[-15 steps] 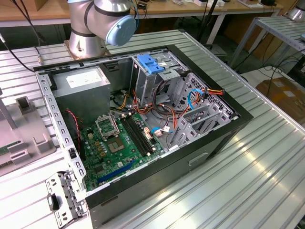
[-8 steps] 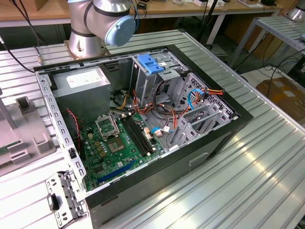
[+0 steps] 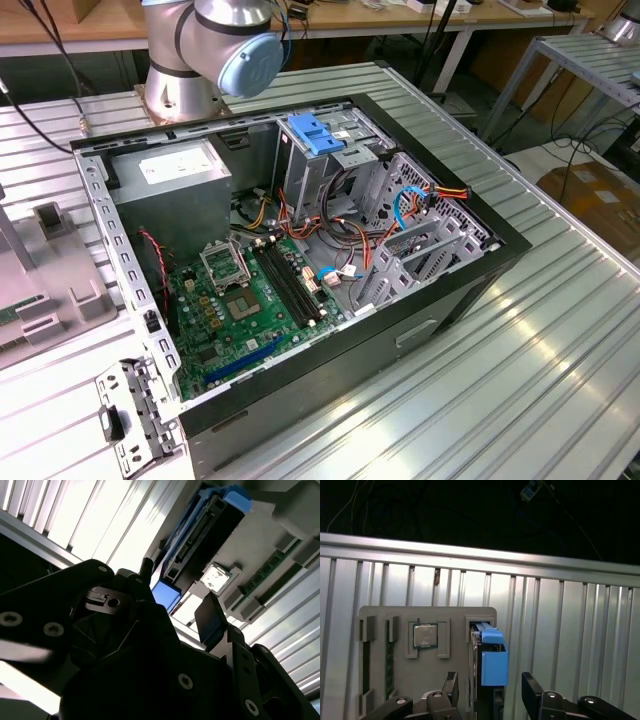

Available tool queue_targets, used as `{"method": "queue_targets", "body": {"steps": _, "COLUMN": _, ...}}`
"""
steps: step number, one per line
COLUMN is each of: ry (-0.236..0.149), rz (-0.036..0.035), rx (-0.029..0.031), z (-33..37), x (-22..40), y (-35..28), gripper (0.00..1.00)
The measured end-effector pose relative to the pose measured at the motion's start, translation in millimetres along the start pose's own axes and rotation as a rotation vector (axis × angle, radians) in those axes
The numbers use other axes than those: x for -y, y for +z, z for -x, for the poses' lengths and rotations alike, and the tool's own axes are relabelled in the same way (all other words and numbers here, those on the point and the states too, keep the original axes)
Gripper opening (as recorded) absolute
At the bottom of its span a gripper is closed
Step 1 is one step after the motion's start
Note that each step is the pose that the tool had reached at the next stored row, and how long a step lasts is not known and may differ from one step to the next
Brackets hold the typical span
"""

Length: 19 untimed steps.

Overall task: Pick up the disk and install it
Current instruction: 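Pick up the disk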

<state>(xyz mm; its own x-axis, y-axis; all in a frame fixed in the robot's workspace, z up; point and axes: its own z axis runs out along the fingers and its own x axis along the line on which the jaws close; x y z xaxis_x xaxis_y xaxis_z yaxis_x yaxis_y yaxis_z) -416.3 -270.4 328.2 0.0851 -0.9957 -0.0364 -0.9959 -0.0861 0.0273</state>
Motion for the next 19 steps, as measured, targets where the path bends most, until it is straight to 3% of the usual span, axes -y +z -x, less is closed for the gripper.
{"method": "queue_targets", "body": {"steps": 14, "ry": -0.007, "rz": 0.0003, "rx": -0.0002, "z": 0.3, "x": -1.6, "y": 30.4, "gripper": 0.62}}
{"method": "queue_targets", "body": {"steps": 19, "ry": -0.008, "rz": 0.0002, "rx": -0.0002, "z": -0.2, "x": -1.4, "y": 43.9, "gripper": 0.62}}
